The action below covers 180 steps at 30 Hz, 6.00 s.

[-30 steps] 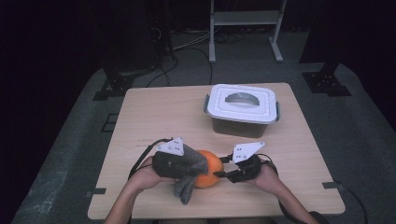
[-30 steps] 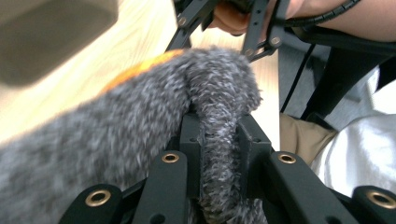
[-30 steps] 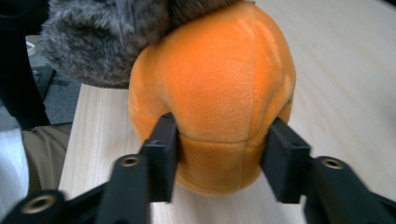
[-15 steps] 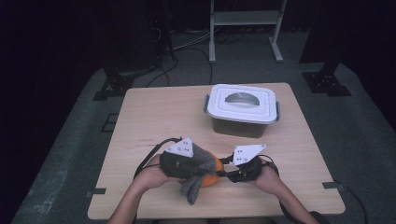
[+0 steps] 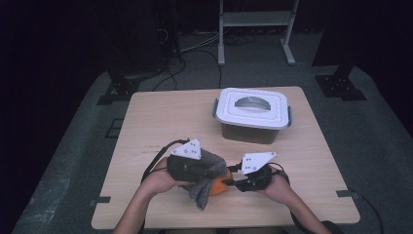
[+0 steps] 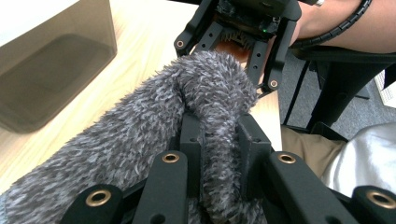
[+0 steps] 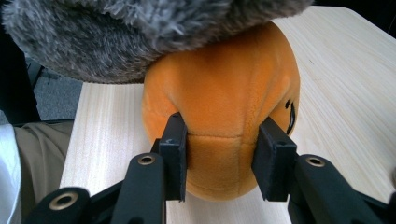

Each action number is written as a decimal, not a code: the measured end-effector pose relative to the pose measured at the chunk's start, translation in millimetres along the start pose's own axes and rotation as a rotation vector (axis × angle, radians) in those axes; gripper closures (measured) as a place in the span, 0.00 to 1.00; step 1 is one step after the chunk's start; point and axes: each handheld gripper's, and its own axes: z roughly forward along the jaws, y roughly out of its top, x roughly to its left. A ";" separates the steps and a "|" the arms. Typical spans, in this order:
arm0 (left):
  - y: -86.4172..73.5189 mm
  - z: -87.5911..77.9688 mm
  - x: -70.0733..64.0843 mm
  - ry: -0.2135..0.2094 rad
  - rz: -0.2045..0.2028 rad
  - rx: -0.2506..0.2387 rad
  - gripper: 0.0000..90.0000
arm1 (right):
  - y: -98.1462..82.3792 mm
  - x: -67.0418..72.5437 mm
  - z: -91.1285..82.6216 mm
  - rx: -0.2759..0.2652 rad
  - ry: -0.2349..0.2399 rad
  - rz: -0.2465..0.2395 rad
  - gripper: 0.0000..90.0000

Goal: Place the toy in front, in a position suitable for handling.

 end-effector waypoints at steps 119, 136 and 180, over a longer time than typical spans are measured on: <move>-23.2 17.9 24.4 0.014 -0.130 -0.049 0.83 | -28.4 -32.8 -23.8 0.097 -0.004 0.082 0.37; -24.3 23.0 25.8 -0.004 -0.137 -0.060 0.83 | -22.1 -26.0 -21.2 0.062 -0.020 0.037 0.58; -42.8 10.3 34.8 -0.015 -0.164 -0.079 0.83 | -23.2 -30.3 -19.2 0.036 0.001 0.050 0.49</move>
